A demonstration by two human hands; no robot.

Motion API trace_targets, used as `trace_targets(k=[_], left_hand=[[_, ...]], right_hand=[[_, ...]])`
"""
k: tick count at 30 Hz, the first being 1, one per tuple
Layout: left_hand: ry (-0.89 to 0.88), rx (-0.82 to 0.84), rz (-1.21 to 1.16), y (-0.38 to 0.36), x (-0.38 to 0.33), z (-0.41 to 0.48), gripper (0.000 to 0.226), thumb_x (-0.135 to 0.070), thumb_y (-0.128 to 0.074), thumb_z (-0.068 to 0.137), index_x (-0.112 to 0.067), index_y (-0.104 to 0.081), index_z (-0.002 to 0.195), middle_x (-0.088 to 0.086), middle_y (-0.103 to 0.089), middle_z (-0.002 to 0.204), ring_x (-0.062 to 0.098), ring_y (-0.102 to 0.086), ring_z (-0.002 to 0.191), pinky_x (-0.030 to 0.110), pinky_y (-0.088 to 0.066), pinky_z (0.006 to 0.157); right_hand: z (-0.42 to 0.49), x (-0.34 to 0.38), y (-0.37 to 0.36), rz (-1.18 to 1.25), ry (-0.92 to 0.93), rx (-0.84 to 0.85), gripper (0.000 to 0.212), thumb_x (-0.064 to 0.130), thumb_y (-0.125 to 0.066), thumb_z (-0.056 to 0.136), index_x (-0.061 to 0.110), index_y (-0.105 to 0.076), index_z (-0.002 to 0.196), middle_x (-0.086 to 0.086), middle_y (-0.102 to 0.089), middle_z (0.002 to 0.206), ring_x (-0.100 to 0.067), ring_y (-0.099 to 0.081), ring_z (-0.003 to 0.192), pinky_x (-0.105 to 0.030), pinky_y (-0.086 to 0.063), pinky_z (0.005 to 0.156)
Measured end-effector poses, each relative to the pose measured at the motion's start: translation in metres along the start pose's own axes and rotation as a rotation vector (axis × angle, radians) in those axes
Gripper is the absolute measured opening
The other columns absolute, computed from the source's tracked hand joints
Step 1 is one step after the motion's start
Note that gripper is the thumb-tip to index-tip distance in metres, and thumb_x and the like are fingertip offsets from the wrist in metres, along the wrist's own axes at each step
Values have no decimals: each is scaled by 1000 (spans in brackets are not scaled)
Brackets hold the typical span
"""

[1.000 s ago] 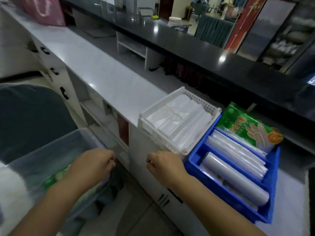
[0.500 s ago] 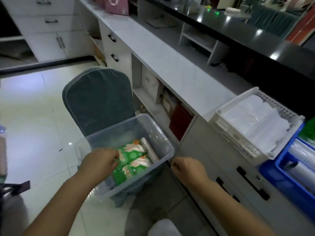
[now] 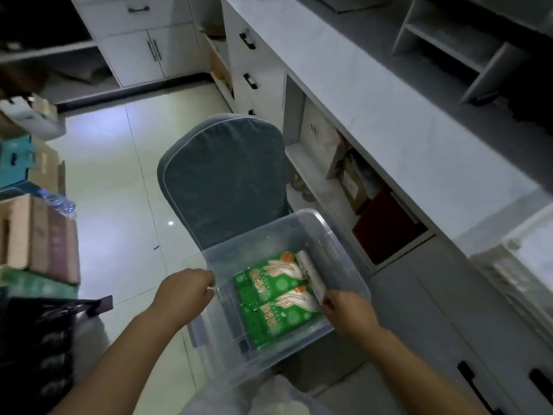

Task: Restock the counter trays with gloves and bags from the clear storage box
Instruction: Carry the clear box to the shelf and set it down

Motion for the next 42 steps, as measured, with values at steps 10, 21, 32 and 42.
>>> trace_targets(k=[10,21,32,42], left_hand=[[-153,78,-9,-7,-1,112,21,-20,-51,86,-17,-65,101,5,-67,100,25,-61,91,29,-44,67],[-447,282,88,-35,-2,227,24,-10,-53,82,-6,-54,105,14,-59,111,31,-54,102,37,-45,78],[-462,448,63,-62,-20,262,28,-17,-52,88,-4,-52,113,20,-62,112,37,-60,100,36,-48,78],[-537,466,164,-60,-79,234,22,-27,-66,79,-10,-57,89,14,-65,96,30,-60,83,26,-39,63]], right_hand=[[19,-3,-32,126,-286,60,21,19,-42,93,12,-61,86,-11,-66,86,-27,-63,86,-30,-25,48],[-5,37,-93,515,-1019,20,13,22,-45,94,19,-54,101,-7,-66,107,-19,-58,85,-23,-33,64],[10,66,-145,982,-1351,-143,33,17,-59,89,-1,-49,115,-23,-62,112,-34,-64,96,-32,-48,77],[-54,49,-159,1102,-1460,-310,9,12,-59,81,11,-51,77,-17,-65,87,-30,-66,79,-32,-51,69]])
Point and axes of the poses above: each hand's wrist, its own z-axis towards the middle knuckle, its own y-axis out of the back of the hand, x = y × z, the point moved 3 cm from there along z, towards the middle knuckle
